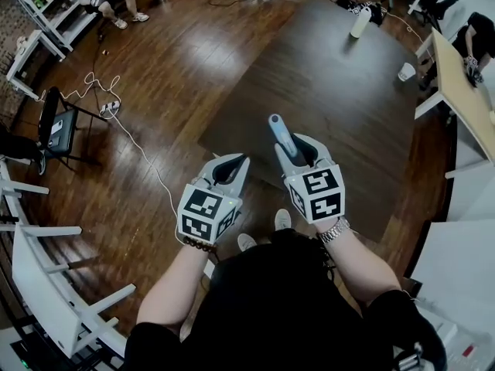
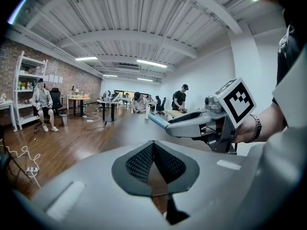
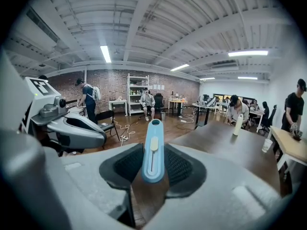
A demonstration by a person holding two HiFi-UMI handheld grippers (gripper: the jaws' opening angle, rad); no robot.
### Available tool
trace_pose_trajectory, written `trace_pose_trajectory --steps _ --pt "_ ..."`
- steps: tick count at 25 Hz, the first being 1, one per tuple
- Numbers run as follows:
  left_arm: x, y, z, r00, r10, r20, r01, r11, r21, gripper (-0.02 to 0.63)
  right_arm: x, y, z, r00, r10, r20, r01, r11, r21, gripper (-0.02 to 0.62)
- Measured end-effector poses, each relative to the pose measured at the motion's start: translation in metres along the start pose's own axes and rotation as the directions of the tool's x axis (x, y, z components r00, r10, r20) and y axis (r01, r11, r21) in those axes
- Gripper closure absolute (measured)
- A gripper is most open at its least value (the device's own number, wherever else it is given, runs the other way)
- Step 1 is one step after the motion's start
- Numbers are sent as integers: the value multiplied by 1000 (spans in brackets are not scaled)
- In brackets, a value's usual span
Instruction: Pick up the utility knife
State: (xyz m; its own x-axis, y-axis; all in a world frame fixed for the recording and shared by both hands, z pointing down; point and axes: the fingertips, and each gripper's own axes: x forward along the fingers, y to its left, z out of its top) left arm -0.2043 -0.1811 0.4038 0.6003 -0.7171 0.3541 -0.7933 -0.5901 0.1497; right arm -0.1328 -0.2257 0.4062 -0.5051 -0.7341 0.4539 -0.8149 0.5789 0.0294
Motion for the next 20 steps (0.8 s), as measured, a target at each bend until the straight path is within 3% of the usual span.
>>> trace_pose_trajectory --steps 11,20 --pt "7 -24 29 997 32 65 -34 999 20 589 -33 -1 13 996 73 59 -70 996 -60 466" --pt "15 -39 38 995 66 70 -68 997 22 589 -44 -8 17 989 124 75 -118 990 -74 466"
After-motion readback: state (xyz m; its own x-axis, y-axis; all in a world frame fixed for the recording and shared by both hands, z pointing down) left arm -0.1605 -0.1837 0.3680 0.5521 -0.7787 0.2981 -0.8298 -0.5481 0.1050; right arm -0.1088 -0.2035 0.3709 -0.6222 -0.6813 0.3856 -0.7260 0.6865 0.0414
